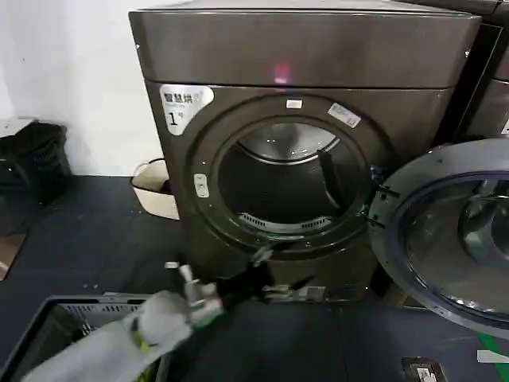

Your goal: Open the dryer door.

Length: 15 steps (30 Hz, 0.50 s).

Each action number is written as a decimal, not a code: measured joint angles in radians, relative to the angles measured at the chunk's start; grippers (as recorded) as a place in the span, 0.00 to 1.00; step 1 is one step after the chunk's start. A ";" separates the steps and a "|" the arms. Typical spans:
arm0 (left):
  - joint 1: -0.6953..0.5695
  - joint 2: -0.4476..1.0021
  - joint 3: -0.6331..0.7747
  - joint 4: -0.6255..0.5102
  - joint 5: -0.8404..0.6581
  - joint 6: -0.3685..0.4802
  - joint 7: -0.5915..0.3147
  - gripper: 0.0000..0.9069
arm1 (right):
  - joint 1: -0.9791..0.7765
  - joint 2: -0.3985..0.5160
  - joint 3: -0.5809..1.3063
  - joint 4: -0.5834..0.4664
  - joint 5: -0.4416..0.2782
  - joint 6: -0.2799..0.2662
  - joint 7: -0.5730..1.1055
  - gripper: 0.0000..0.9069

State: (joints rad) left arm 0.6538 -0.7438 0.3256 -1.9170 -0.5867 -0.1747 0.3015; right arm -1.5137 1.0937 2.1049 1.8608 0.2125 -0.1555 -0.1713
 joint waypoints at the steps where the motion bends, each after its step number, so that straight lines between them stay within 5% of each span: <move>1: 0.013 0.031 -0.015 -0.010 -0.008 0.007 0.006 1.00 | 0.004 -0.001 0.010 0.004 -0.005 0.000 0.002 1.00; 15: 0.215 0.485 -0.209 -0.020 0.034 0.129 0.147 1.00 | 0.053 -0.018 0.083 0.005 -0.087 0.014 0.002 1.00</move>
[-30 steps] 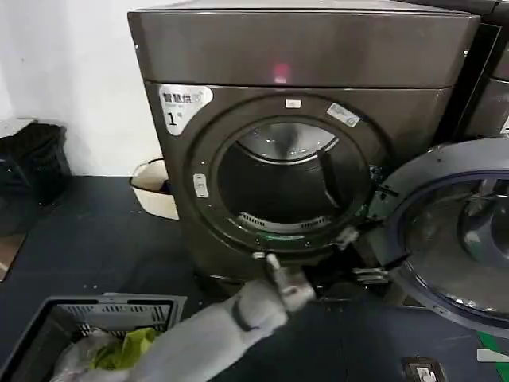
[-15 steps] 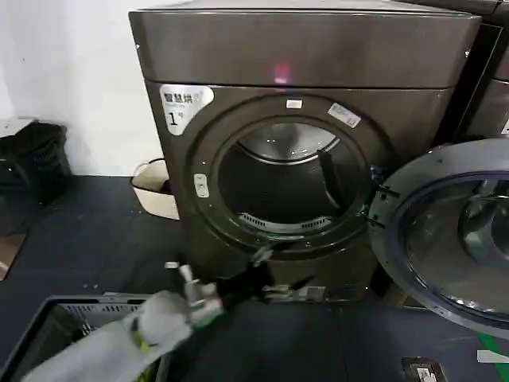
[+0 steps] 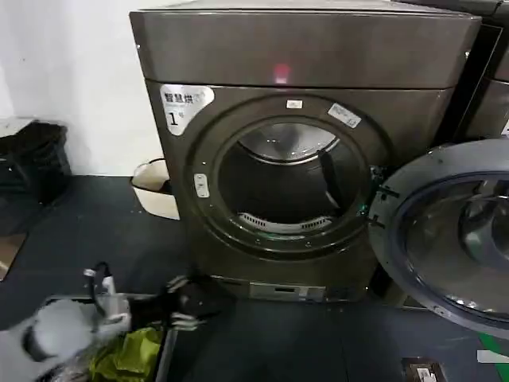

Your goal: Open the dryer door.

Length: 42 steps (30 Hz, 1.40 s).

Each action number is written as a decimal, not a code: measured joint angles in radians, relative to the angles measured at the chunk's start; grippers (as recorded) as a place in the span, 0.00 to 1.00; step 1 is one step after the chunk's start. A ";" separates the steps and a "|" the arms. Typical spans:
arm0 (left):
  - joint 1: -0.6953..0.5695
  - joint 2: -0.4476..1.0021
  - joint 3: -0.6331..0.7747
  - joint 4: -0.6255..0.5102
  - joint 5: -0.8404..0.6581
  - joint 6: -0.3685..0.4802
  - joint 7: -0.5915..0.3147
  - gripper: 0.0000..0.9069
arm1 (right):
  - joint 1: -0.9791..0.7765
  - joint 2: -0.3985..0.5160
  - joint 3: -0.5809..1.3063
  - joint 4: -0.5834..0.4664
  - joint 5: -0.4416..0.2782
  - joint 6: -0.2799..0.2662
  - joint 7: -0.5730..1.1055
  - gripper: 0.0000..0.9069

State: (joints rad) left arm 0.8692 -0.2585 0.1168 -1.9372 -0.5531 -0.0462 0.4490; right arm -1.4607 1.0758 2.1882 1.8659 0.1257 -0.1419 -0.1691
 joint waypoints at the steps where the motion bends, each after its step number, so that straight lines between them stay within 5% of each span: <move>1: 0.005 0.024 -0.007 0.012 0.005 0.008 0.015 1.00 | 0.004 -0.002 0.001 -0.002 0.000 0.000 0.000 1.00; 19: 0.085 0.339 -0.030 0.160 0.230 -0.036 0.217 1.00 | 0.010 -0.005 0.013 -0.029 -0.004 0.010 -0.004 1.00; 42: 0.089 0.349 -0.051 0.196 0.314 -0.030 0.306 1.00 | -0.010 0.007 0.035 -0.016 -0.002 0.013 -0.013 1.00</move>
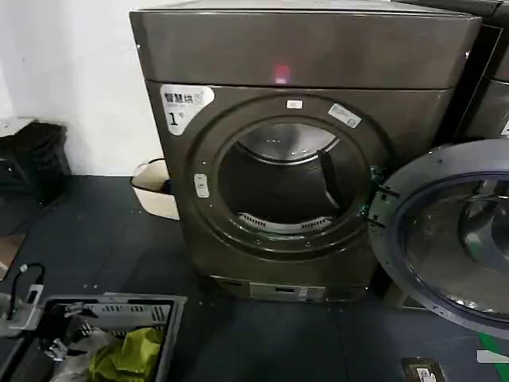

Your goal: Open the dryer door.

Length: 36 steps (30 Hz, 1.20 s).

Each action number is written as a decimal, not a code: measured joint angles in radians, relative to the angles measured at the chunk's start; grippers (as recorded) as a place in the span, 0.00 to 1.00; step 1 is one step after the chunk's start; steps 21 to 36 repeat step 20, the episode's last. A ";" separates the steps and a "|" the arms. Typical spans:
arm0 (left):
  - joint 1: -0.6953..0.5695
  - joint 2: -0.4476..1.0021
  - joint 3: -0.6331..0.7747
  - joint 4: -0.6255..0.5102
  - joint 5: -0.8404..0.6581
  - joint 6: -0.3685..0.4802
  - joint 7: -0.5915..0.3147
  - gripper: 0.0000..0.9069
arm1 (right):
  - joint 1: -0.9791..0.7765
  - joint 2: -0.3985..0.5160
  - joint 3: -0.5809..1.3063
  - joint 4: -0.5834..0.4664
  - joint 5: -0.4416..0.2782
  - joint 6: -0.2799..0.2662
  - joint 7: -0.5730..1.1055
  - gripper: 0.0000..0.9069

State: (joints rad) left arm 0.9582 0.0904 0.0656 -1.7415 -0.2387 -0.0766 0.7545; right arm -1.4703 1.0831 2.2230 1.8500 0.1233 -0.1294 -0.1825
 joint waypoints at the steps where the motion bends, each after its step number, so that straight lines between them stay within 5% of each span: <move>1: 0.000 0.000 0.000 0.002 0.003 -0.002 0.001 1.00 | 0.000 0.000 -0.001 0.000 0.000 0.000 0.000 1.00; 16: -0.003 0.005 -0.016 0.025 0.140 -0.037 0.029 1.00 | 0.004 0.003 -0.005 0.006 0.000 -0.003 -0.005 1.00; 36: -0.003 0.005 -0.017 0.027 0.145 -0.039 0.028 1.00 | 0.003 0.003 -0.003 0.004 0.000 -0.003 -0.006 1.00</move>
